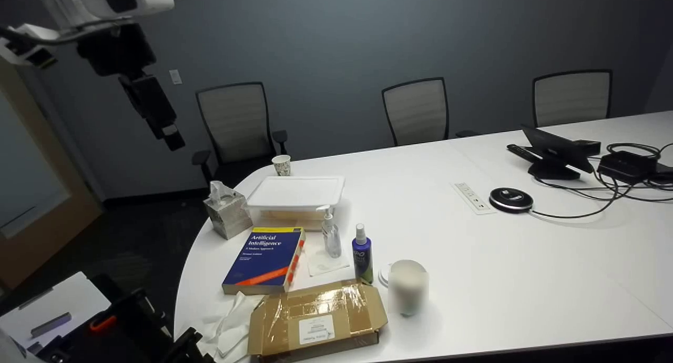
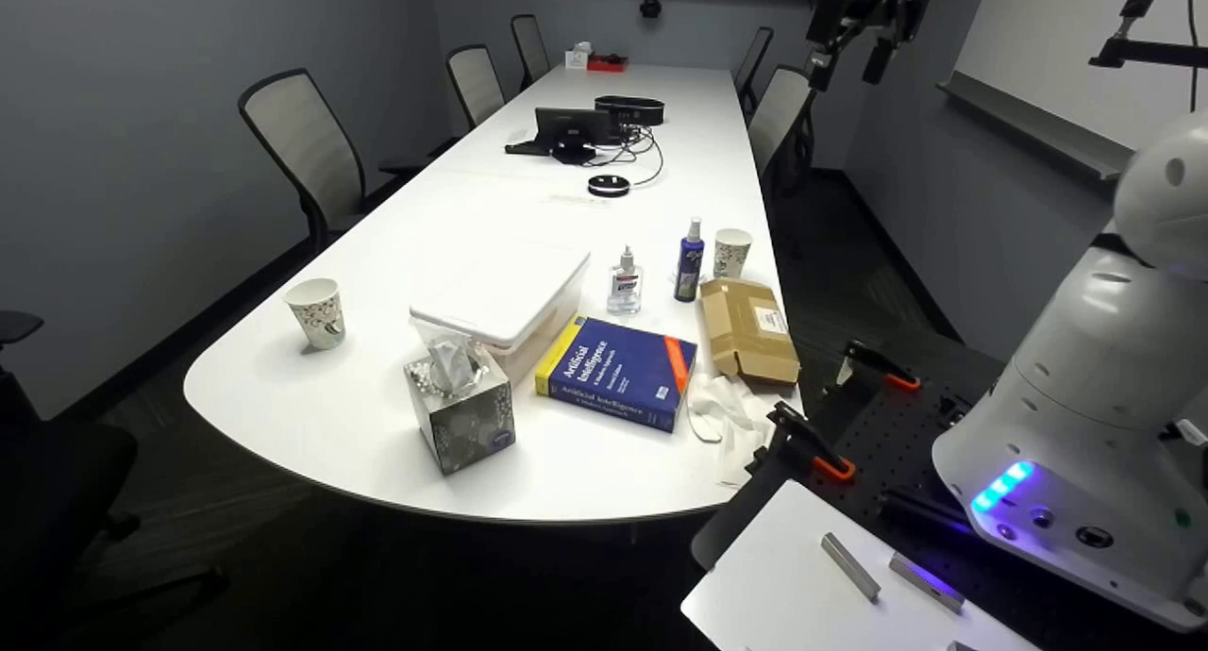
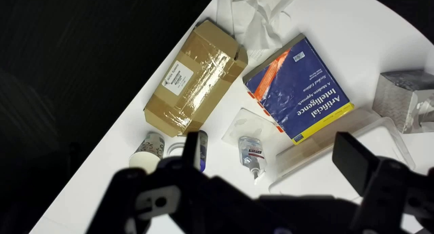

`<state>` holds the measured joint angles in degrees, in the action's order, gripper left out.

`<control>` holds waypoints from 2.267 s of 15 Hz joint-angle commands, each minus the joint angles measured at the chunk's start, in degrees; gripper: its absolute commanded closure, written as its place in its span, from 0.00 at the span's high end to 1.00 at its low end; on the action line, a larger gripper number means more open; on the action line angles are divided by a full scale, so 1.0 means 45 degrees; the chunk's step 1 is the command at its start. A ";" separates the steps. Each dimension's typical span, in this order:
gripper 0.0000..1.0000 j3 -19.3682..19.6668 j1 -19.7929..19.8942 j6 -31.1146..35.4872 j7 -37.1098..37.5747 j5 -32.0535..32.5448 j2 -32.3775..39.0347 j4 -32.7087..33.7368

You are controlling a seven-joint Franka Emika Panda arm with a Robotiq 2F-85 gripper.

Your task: Move the blue spray bottle and place it next to the tissue box

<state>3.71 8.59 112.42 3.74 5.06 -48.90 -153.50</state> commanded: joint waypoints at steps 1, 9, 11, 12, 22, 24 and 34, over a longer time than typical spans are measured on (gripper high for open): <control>1.00 0.0480 0.0044 0.1654 -0.0200 0.0038 0.2773 0.1355; 1.00 0.1348 0.0296 0.3744 -0.0043 -0.0163 0.8995 0.5334; 1.00 0.1530 0.0246 0.3861 -0.0231 -0.0325 1.0668 0.6608; 1.00 0.1605 0.0246 0.3913 -0.0355 -0.0485 1.1504 0.7247; 1.00 0.1078 0.1613 0.4081 -0.1964 -0.3202 1.7614 1.1622; 1.00 0.0928 0.1897 0.4069 -0.2002 -0.3439 1.8205 1.2015; 1.00 0.0418 0.2431 0.4211 -0.1893 -0.3921 1.9826 1.2643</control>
<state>6.60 18.89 131.34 -4.27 -11.03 39.02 -97.82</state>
